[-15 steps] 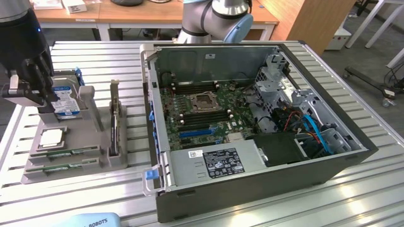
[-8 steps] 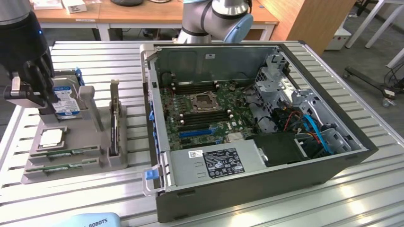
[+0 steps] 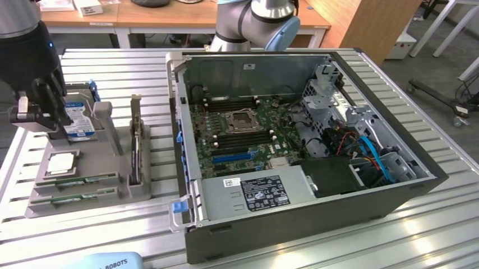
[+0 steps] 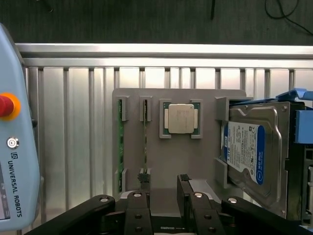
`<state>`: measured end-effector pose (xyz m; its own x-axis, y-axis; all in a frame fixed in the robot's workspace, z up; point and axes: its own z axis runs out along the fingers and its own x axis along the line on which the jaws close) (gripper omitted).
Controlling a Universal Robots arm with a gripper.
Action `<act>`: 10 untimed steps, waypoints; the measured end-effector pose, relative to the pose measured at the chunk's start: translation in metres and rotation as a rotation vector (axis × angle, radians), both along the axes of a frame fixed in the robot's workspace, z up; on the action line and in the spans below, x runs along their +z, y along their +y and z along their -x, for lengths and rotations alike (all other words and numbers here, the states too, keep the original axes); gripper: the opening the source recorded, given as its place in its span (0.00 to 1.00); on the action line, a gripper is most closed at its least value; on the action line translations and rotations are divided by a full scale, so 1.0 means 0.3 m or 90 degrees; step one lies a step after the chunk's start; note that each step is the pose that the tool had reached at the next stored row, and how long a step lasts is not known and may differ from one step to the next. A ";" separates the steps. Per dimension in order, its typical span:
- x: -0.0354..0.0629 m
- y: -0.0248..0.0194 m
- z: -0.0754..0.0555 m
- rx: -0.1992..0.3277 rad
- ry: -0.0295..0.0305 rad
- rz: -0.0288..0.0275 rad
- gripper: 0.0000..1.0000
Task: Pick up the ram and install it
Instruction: 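Pick up the ram and move it above insertion slot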
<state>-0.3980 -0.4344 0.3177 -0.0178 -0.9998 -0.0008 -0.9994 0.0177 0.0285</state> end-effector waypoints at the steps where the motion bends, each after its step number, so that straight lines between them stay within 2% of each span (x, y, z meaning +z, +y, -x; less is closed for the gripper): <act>1: -0.003 0.000 0.000 0.000 0.0000 0.0000 0.35; 10: -0.028 0.000 0.000 0.002 0.0000 0.0000 0.35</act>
<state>-0.3980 -0.4344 0.3092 -0.0139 -0.9999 -0.0008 -0.9995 0.0139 0.0285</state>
